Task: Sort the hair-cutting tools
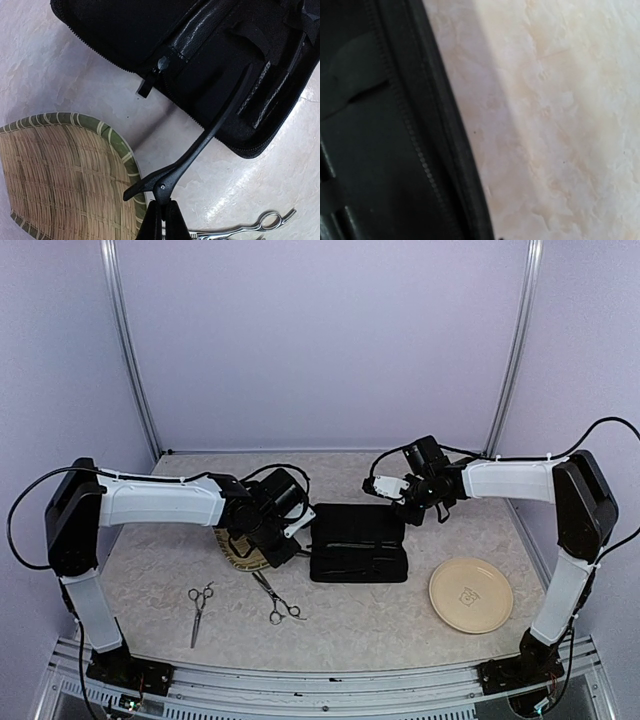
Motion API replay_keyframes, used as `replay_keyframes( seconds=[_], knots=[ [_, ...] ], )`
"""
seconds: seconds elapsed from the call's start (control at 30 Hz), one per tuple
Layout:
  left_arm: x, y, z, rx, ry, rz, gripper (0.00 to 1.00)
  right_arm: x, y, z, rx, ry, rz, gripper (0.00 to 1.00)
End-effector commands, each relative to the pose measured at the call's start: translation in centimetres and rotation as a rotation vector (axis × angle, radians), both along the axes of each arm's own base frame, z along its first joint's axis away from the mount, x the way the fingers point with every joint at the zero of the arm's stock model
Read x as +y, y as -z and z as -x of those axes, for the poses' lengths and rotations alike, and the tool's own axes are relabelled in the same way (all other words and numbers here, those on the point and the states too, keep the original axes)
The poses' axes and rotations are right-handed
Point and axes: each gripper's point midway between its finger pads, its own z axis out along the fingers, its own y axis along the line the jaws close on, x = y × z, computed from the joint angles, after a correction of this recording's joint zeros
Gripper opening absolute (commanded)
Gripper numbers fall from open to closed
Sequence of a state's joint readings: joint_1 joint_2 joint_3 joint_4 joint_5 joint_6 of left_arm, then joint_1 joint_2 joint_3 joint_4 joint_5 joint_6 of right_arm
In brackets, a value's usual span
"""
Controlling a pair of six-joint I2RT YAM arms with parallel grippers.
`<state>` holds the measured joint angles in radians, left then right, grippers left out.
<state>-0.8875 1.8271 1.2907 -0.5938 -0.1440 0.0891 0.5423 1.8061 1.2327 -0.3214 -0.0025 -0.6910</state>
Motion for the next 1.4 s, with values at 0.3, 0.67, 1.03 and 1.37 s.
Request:
replay_keyframes(
  seconds=[0.3, 0.67, 1.03, 1.37],
  knots=[
    [-1.9, 1.6, 0.0, 0.053, 0.005, 0.022, 0.00, 1.3, 1.4, 2.2, 0.059, -0.058, -0.006, 0.12],
    [-4.2, 2.3, -0.7, 0.084, 0.010, 0.095, 0.00, 1.7, 1.7, 2.5, 0.062, -0.069, 0.003, 0.08],
    [-7.1, 3.3, -1.2, 0.118, 0.037, 0.175, 0.00, 1.8, 2.1, 2.7, 0.075, -0.074, 0.008, 0.06],
    [-8.1, 4.1, -1.1, 0.124, 0.041, 0.212, 0.00, 2.0, 2.3, 2.8, 0.079, -0.078, 0.010, 0.05]
  ],
)
